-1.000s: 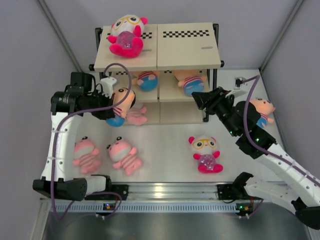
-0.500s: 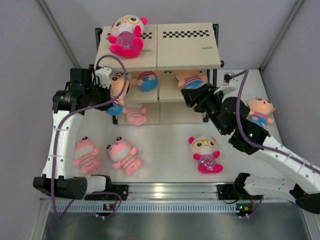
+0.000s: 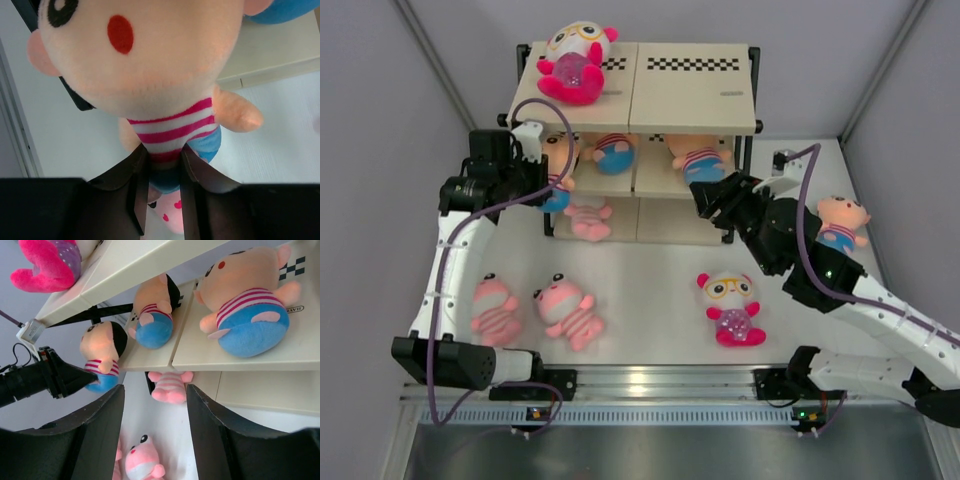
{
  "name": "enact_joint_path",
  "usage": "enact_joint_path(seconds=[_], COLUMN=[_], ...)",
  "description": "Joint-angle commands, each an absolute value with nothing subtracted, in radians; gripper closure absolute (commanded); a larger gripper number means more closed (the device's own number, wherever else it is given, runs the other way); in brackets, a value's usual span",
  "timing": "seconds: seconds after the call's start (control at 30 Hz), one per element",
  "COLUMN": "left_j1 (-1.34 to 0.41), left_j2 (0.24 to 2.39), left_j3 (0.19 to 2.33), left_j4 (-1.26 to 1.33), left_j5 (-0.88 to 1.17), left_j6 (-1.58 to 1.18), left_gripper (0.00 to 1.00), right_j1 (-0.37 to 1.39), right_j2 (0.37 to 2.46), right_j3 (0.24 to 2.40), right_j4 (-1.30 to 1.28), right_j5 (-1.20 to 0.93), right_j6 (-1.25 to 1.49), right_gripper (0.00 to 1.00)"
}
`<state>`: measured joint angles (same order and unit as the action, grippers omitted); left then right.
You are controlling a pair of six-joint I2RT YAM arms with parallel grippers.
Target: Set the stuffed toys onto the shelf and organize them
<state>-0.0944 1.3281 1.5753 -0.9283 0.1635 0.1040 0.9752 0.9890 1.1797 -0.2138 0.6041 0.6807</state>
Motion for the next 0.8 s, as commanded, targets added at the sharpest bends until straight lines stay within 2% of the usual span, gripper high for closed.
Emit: enact_joint_path(seconds=[0.0, 0.13, 0.17, 0.23, 0.33, 0.37, 0.4, 0.47, 0.5, 0.6, 0.77], left_j1=[-0.101, -0.103, -0.103, -0.103, -0.104, -0.104, -0.104, -0.104, -0.104, -0.104, -0.104], left_j2=[1.332, 1.347, 1.344, 1.324, 1.305, 1.299, 1.301, 1.295, 1.290, 1.273, 1.246], left_j3=[1.565, 1.551, 1.546, 1.533, 1.522, 1.520, 1.519, 1.516, 1.514, 1.499, 1.491], left_j4=[-0.787, -0.767, -0.767, -0.767, -0.767, -0.767, -0.767, -0.767, -0.767, -0.769, -0.770], left_j5=[0.155, 0.175, 0.193, 0.202, 0.204, 0.207, 0.207, 0.209, 0.210, 0.225, 0.242], left_j6=[0.077, 0.074, 0.074, 0.080, 0.089, 0.095, 0.100, 0.109, 0.109, 0.110, 0.110], left_gripper=[0.67, 0.79, 0.86, 0.91, 0.93, 0.94, 0.94, 0.94, 0.94, 0.93, 0.93], right_j1=[0.996, 0.999, 1.002, 1.050, 1.230, 1.271, 1.326, 1.345, 1.344, 1.341, 1.275], right_j2=[0.953, 0.962, 0.985, 1.028, 1.179, 1.280, 1.332, 1.466, 1.504, 1.620, 1.693], right_j3=[1.187, 1.170, 1.170, 1.190, 1.274, 1.334, 1.365, 1.439, 1.456, 1.525, 1.516], right_j4=[-0.212, -0.151, -0.114, -0.013, 0.069, 0.061, 0.049, 0.066, 0.095, 0.188, 0.290], right_j5=[0.637, 0.586, 0.516, 0.436, 0.350, 0.324, 0.322, 0.318, 0.324, 0.321, 0.218], right_j6=[0.675, 0.652, 0.579, 0.447, 0.021, -0.215, -0.307, -0.502, -0.553, -0.731, -0.750], right_gripper=[0.46, 0.47, 0.47, 0.47, 0.41, 0.36, 0.26, 0.21, 0.15, 0.13, 0.17])
